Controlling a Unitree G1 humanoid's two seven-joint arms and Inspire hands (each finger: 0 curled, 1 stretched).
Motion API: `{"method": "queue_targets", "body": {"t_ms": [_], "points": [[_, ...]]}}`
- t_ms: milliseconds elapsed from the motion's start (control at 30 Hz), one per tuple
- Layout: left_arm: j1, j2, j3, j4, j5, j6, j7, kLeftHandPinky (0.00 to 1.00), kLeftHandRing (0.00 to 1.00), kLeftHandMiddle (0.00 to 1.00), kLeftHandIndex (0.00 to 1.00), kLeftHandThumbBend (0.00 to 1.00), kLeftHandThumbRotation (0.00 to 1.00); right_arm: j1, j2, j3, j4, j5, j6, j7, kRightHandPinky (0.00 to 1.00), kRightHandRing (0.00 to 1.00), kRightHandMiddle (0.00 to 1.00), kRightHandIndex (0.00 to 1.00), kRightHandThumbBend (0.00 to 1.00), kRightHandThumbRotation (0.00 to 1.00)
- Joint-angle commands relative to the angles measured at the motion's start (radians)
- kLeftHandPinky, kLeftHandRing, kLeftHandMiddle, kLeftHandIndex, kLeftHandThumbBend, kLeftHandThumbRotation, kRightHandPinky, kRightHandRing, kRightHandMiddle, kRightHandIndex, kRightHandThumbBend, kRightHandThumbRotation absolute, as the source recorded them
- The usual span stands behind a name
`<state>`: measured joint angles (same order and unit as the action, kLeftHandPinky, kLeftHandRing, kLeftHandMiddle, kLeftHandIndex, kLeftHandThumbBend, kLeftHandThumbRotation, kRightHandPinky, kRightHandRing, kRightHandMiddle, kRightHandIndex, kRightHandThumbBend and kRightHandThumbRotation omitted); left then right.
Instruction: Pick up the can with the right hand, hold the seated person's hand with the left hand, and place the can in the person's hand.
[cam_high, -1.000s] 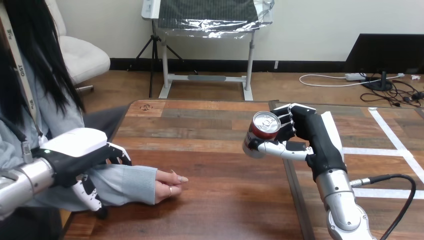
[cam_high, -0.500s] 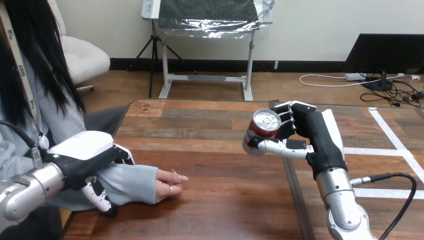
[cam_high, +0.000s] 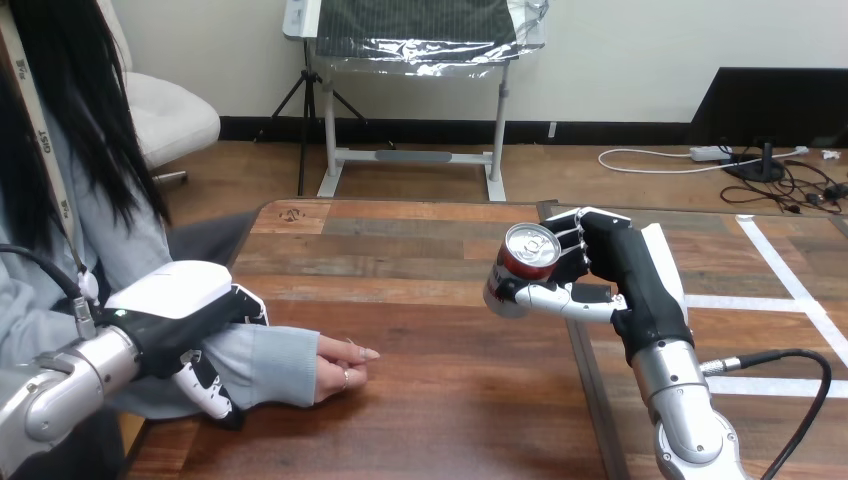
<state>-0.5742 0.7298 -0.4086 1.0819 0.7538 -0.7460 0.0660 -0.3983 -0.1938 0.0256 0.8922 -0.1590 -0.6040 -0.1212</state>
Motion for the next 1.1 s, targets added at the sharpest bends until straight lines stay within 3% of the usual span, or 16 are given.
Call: {"method": "queue_targets", "body": {"t_ms": [0, 1067], "points": [[-0.057, -0.023, -0.004, 0.021, -0.014, 0.004, 0.017, 0.37, 0.42, 0.48, 0.5, 0.95, 0.0, -0.048, 0.008, -0.022, -0.065, 0.024, -0.01, 0.001, 0.38, 0.42, 0.47, 0.5, 0.79, 0.0], [-0.058, -0.024, 0.016, 0.024, -0.058, -0.034, 0.015, 0.3, 0.36, 0.43, 0.44, 0.87, 0.0, -0.055, 0.016, -0.014, -0.045, 0.022, -0.014, 0.015, 0.36, 0.4, 0.47, 0.5, 0.78, 0.0]]}}
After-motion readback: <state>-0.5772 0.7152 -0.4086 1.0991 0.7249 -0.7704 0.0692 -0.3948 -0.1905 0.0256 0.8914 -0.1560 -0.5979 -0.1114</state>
